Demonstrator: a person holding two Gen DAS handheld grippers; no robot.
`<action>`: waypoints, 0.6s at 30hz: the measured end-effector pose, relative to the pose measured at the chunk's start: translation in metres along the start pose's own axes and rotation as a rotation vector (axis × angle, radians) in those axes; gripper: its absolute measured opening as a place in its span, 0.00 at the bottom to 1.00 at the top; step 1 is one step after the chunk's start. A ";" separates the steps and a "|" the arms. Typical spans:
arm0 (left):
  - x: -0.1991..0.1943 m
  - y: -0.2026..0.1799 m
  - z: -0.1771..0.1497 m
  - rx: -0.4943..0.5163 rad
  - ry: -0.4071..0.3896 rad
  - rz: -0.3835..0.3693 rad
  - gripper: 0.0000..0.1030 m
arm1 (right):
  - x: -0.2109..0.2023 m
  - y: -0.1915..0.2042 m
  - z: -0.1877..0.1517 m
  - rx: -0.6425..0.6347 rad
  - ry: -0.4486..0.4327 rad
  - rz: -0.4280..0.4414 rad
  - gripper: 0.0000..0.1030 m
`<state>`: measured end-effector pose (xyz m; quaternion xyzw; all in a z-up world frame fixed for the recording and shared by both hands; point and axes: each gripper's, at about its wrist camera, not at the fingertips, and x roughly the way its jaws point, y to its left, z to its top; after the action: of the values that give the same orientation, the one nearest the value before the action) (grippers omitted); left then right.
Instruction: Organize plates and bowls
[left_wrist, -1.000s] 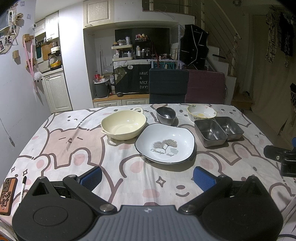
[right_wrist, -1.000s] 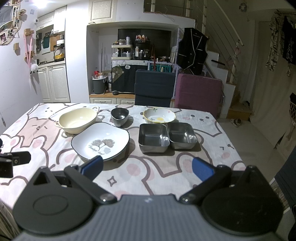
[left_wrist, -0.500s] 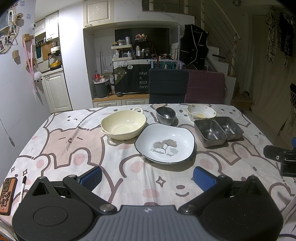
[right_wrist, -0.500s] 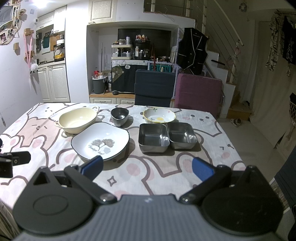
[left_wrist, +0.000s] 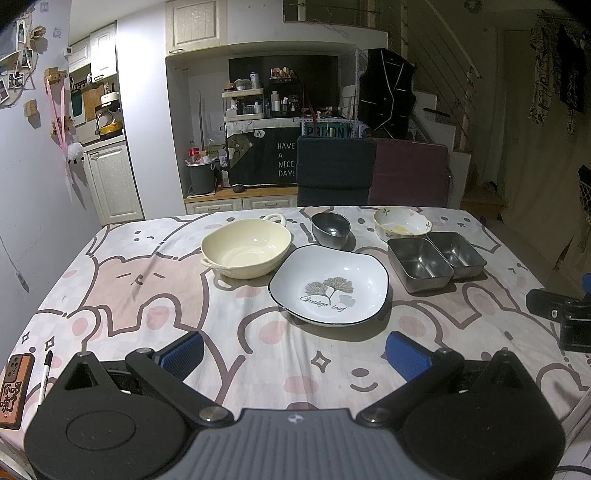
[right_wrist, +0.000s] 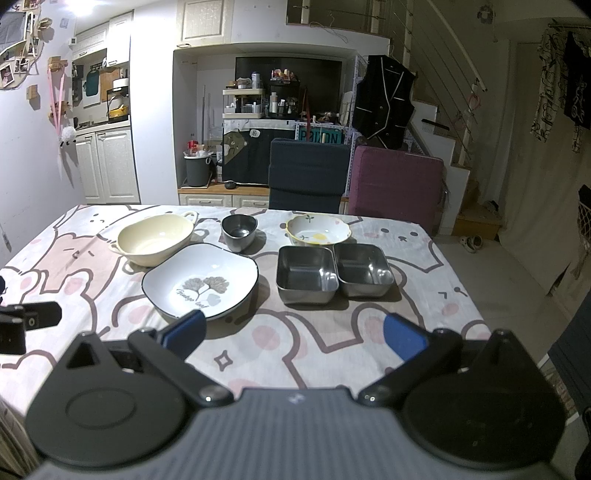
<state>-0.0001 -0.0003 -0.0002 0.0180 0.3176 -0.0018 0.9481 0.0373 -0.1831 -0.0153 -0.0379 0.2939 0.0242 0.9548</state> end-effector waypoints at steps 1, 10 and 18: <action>0.000 0.000 0.000 0.000 -0.001 0.000 1.00 | 0.000 0.000 0.000 0.000 0.000 0.000 1.00; 0.002 0.001 0.000 -0.005 0.006 0.003 1.00 | 0.003 0.000 0.001 0.000 0.007 0.004 1.00; 0.019 0.010 0.004 -0.023 0.032 0.010 1.00 | 0.013 0.002 0.005 -0.002 0.034 0.017 1.00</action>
<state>0.0178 0.0097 -0.0076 0.0088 0.3326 0.0069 0.9430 0.0512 -0.1807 -0.0184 -0.0368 0.3106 0.0319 0.9493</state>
